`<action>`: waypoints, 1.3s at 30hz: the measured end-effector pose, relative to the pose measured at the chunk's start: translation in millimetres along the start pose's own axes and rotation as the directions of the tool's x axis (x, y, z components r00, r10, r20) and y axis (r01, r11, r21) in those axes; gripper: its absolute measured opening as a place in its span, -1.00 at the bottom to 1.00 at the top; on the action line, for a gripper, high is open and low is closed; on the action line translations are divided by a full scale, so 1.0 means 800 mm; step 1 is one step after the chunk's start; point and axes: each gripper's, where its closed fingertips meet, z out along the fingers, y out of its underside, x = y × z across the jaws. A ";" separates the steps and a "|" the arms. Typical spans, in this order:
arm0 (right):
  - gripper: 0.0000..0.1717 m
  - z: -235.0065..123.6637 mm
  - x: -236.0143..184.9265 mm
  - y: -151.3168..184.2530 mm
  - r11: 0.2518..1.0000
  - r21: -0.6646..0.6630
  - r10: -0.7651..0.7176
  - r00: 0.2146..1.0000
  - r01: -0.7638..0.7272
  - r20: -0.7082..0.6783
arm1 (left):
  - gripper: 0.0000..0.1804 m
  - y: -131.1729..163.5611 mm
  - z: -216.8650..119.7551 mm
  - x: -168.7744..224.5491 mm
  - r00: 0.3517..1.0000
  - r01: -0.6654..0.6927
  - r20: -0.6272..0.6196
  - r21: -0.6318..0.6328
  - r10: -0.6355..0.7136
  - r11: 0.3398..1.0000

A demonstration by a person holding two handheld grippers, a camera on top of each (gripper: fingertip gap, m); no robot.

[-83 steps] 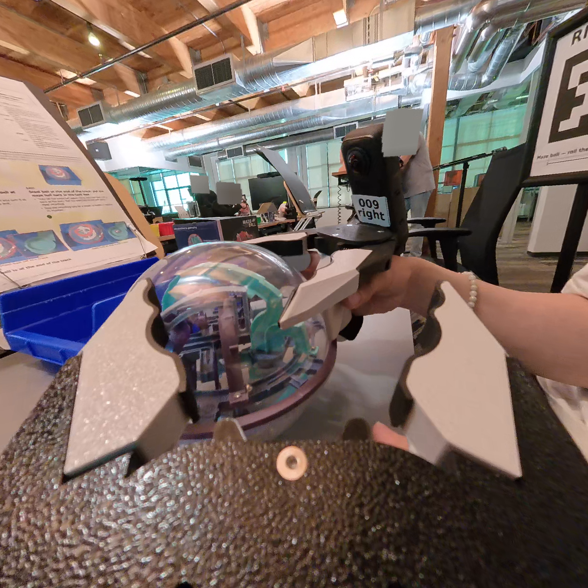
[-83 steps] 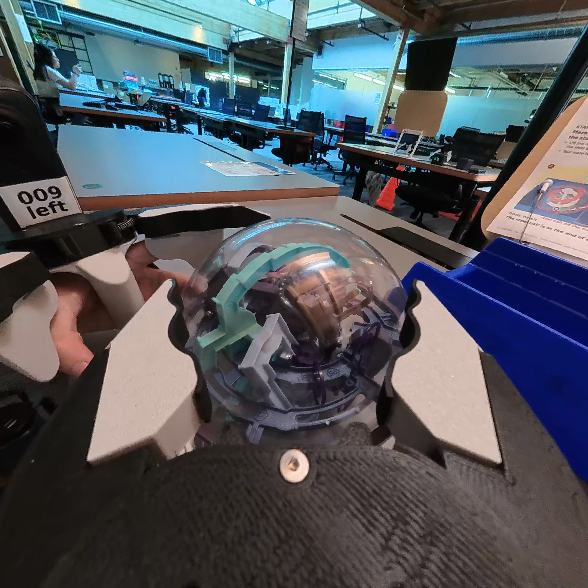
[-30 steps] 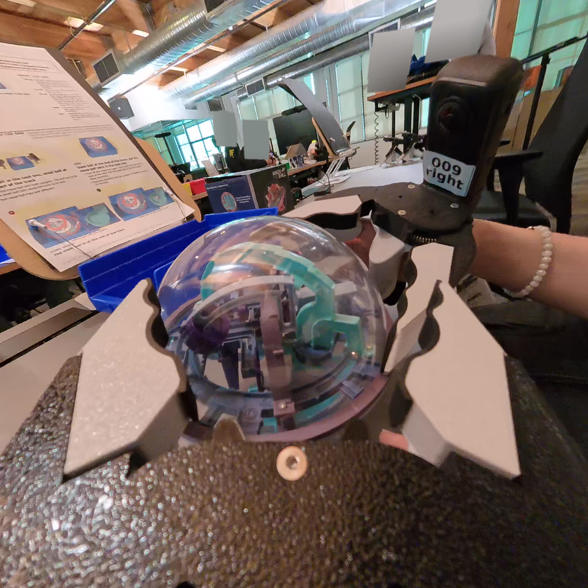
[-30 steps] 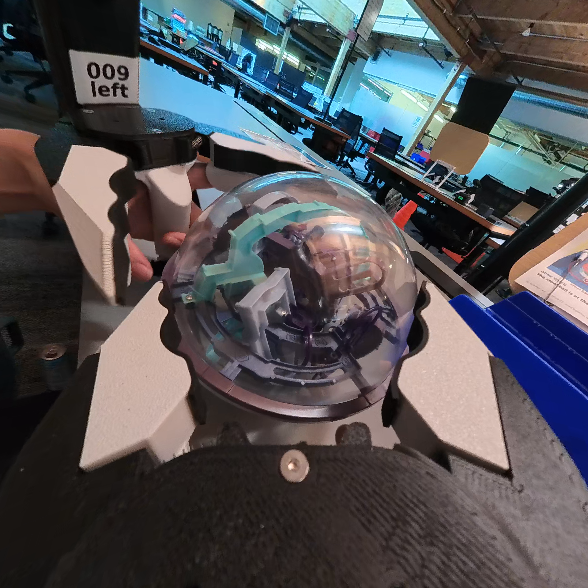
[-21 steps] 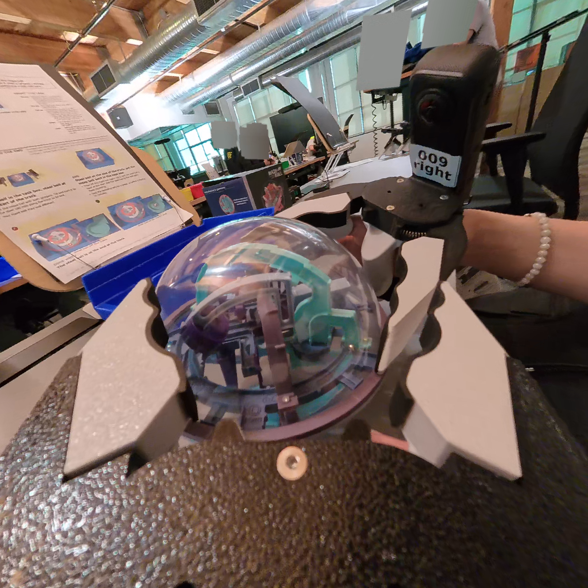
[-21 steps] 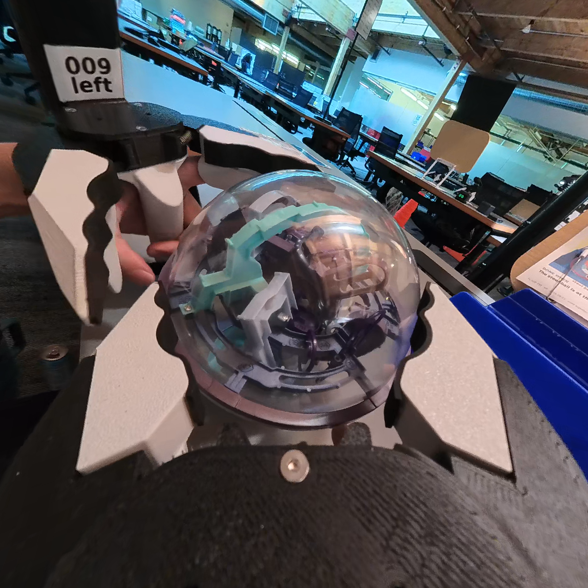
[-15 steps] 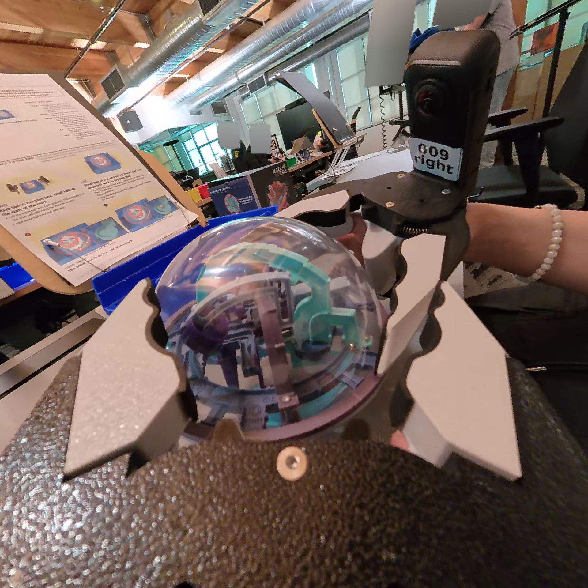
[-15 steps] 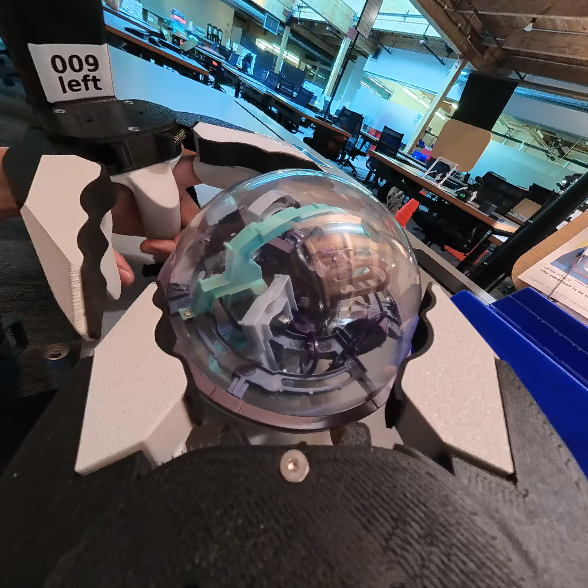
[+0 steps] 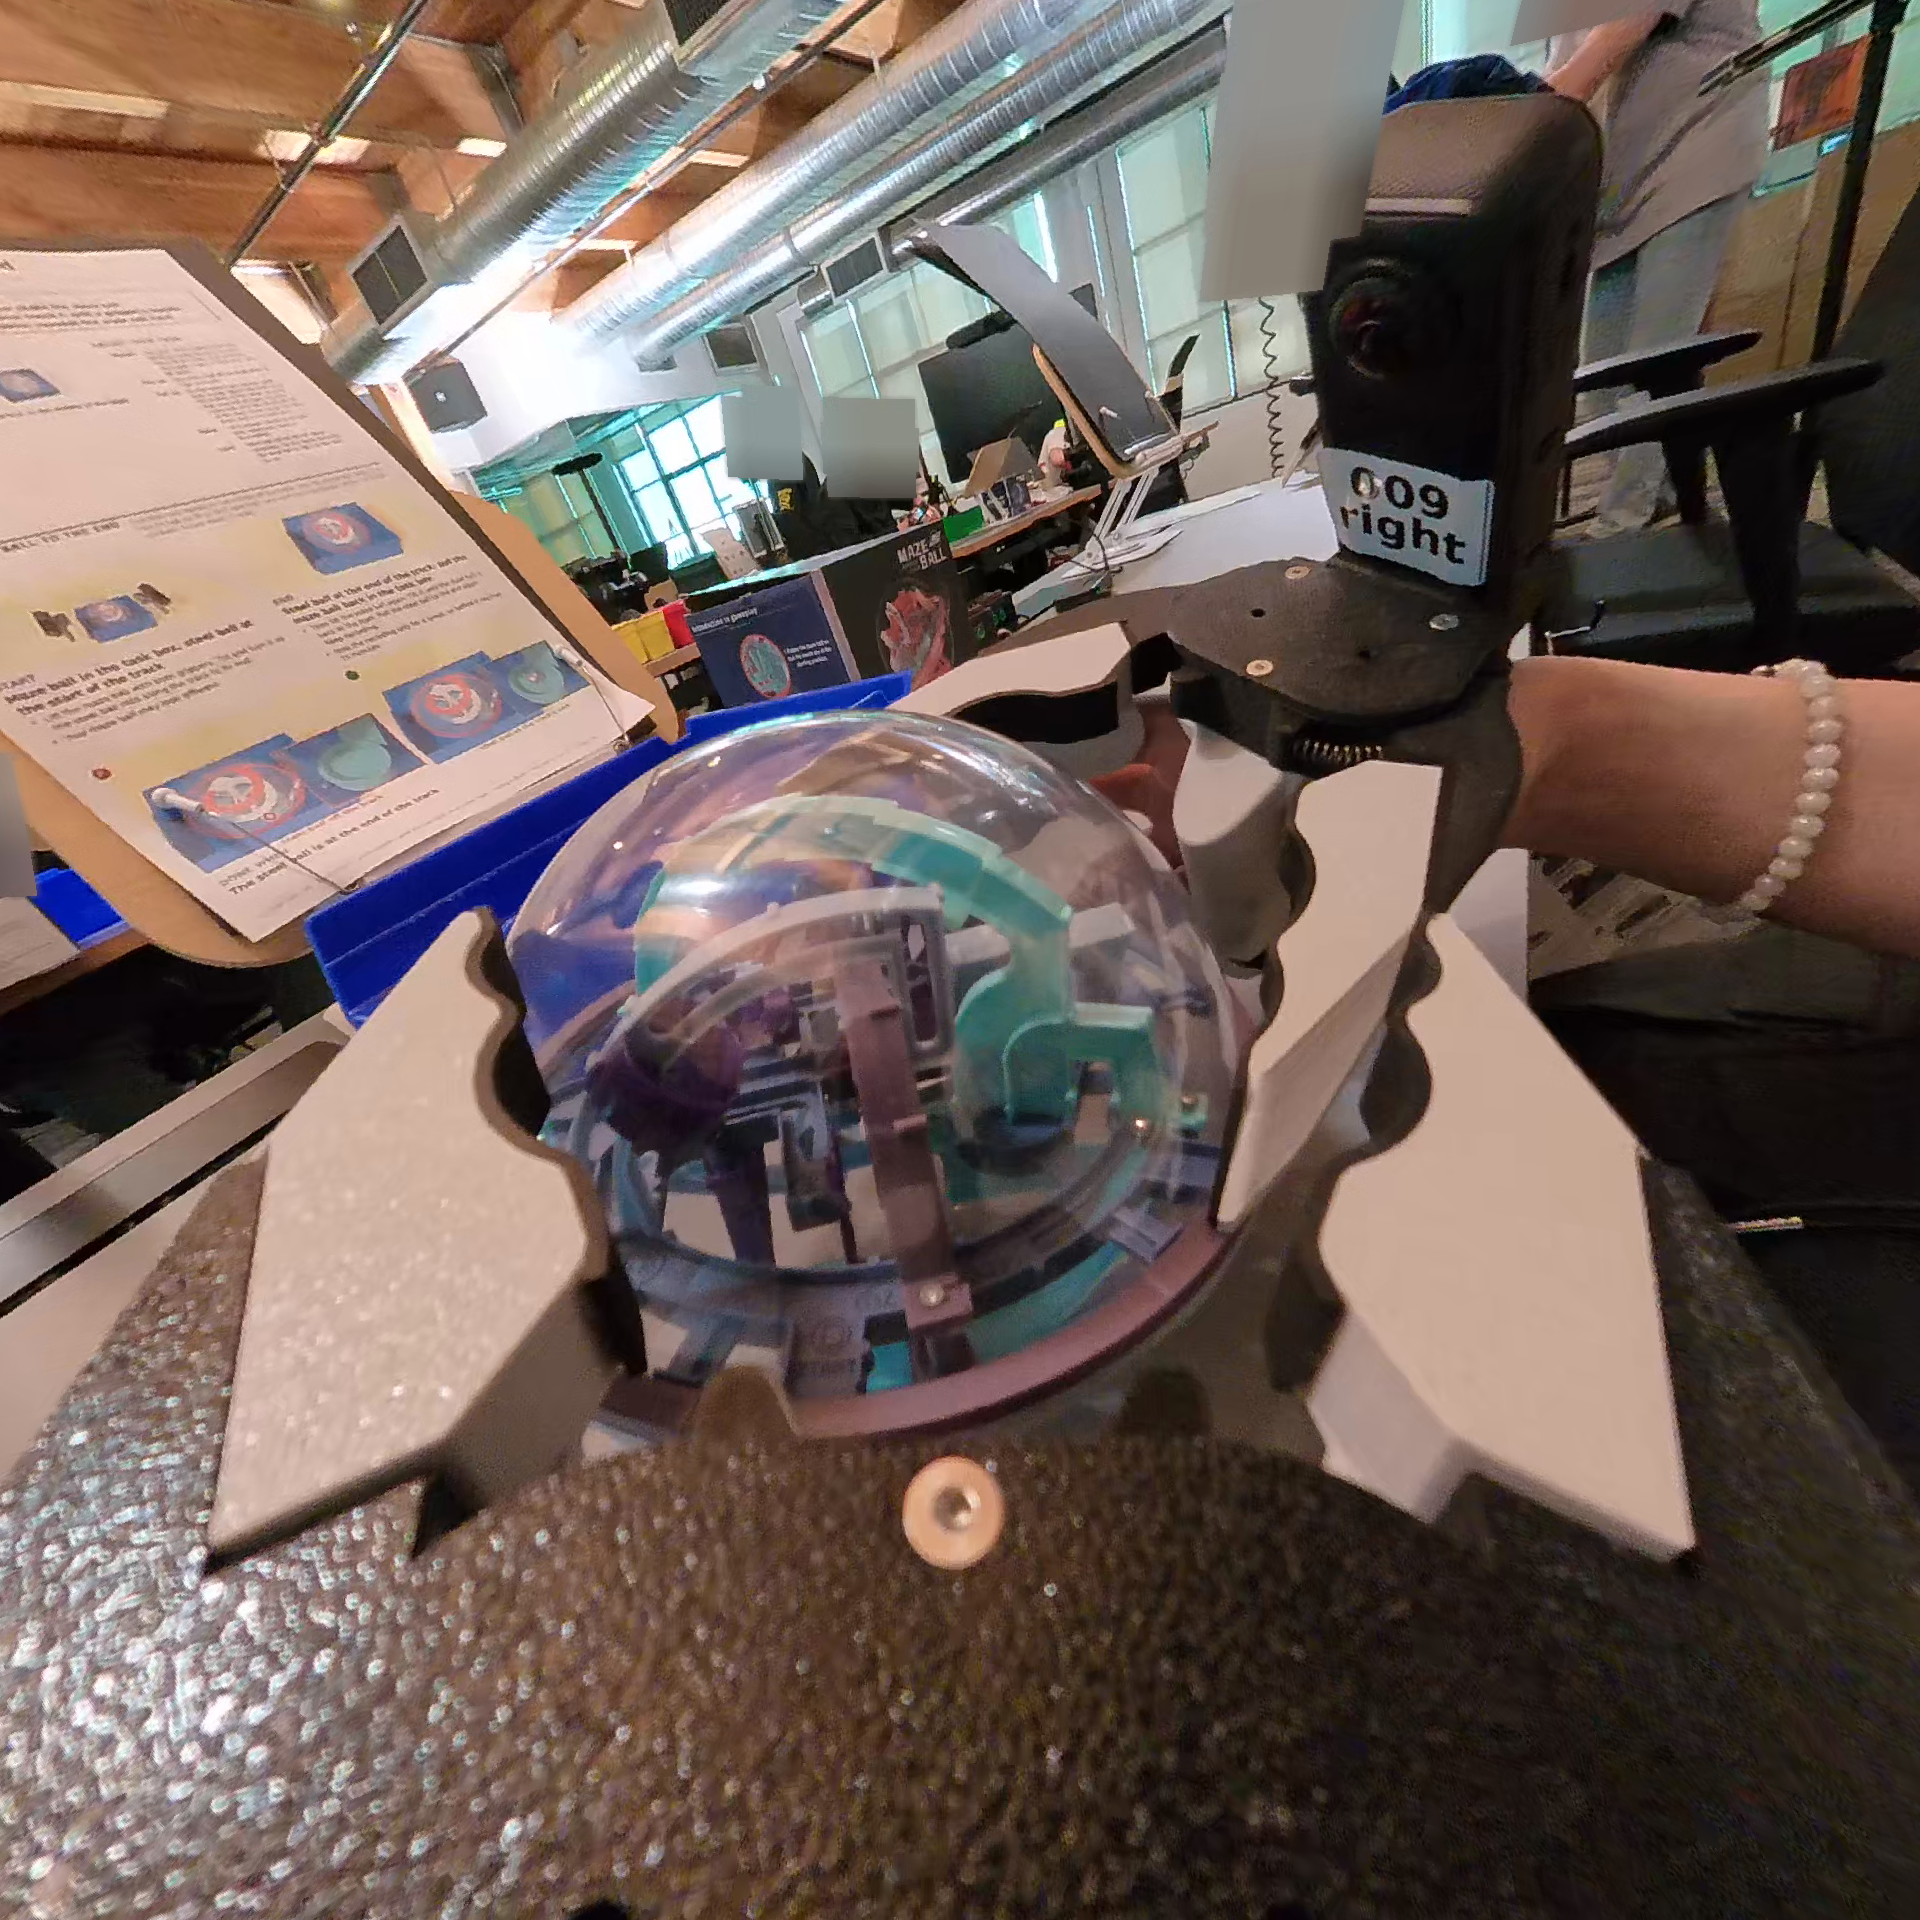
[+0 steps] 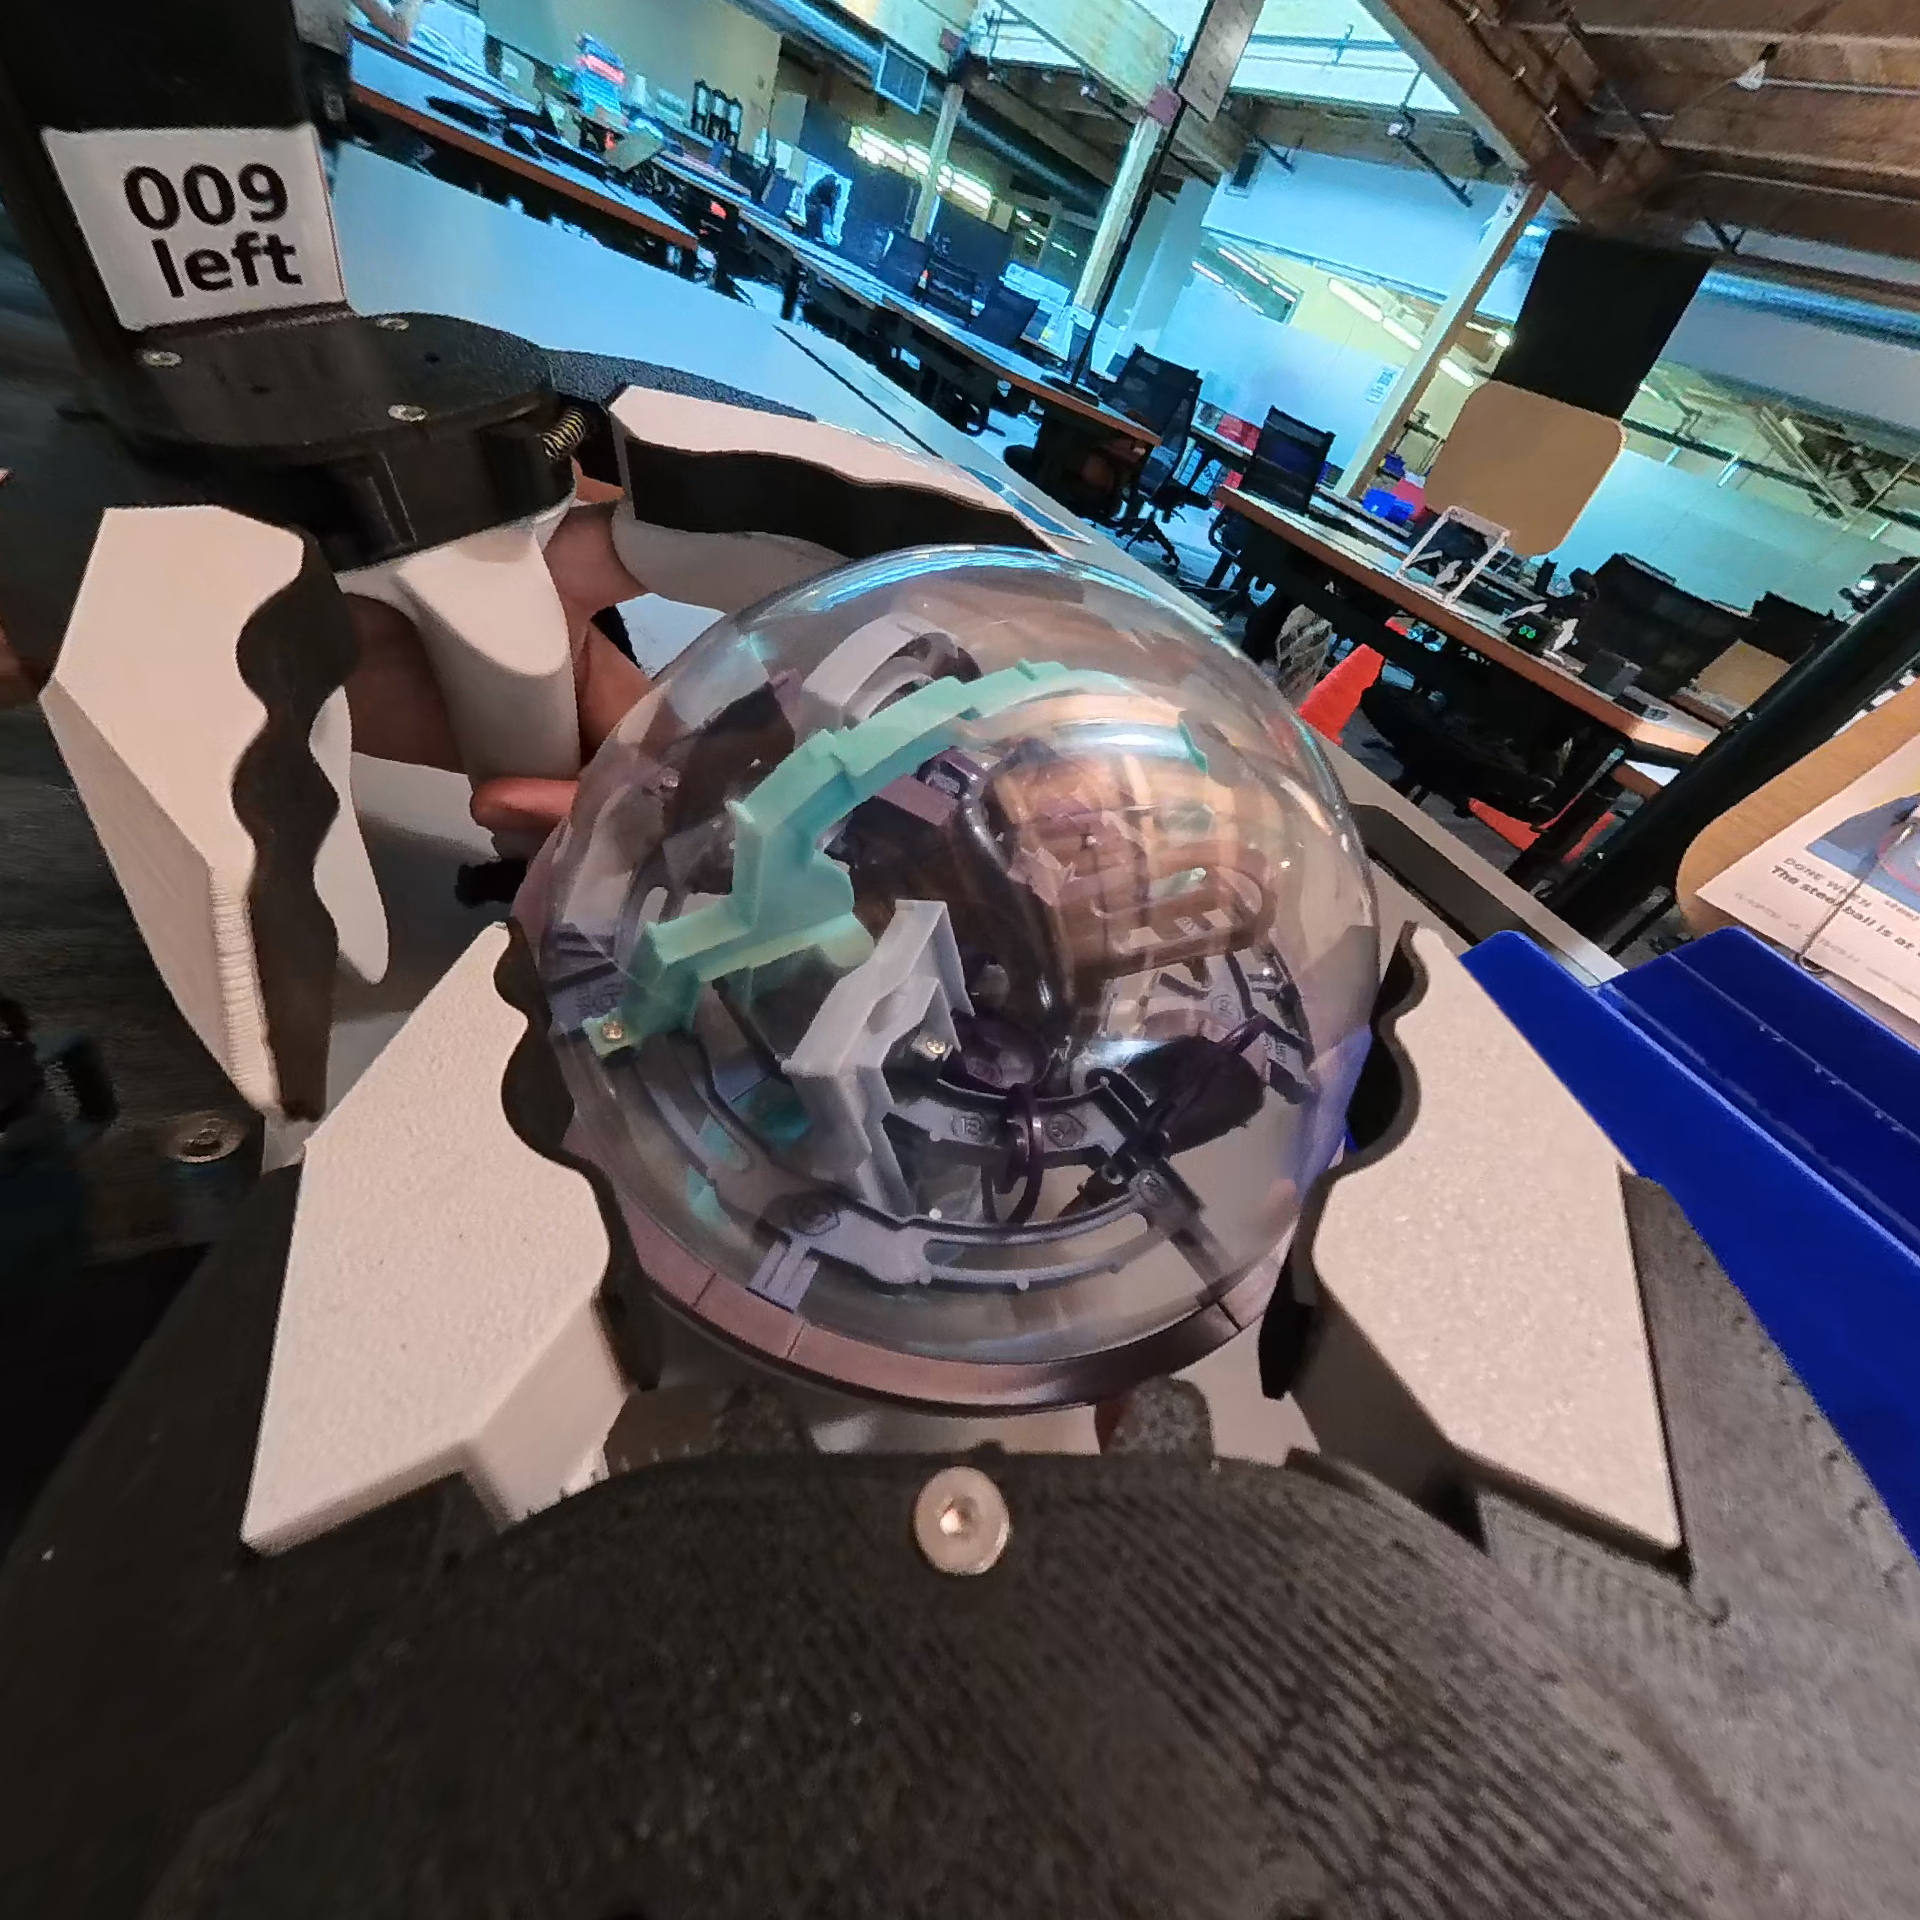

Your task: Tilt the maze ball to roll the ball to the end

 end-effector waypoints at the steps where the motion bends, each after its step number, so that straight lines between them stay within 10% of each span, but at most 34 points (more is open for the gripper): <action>1: 0.76 0.000 0.000 0.001 1.000 -0.006 0.004 1.000 -0.004 0.005 | 0.74 0.000 0.000 0.000 1.000 -0.002 0.000 -0.006 0.002 1.000; 21: 0.74 -0.012 0.007 0.007 0.999 -0.047 0.010 1.000 -0.009 0.013 | 0.71 -0.020 0.004 -0.007 0.992 0.126 0.001 0.107 -0.126 0.986; 27: 0.69 -0.023 0.004 0.014 0.991 -0.130 -0.020 0.999 0.025 0.040 | 0.31 -0.017 0.001 -0.012 0.997 0.077 0.024 0.085 -0.079 0.993; 34: 0.52 -0.065 0.001 0.029 0.894 -0.358 -0.221 0.960 0.270 0.172 | 0.52 0.005 0.020 -0.007 0.997 0.011 0.079 -0.054 -0.007 0.998; 39: 0.41 -0.079 0.017 -0.023 0.926 -0.247 -0.222 0.942 0.285 0.253 | 0.51 0.003 0.023 0.002 0.999 0.012 0.042 -0.043 -0.010 0.999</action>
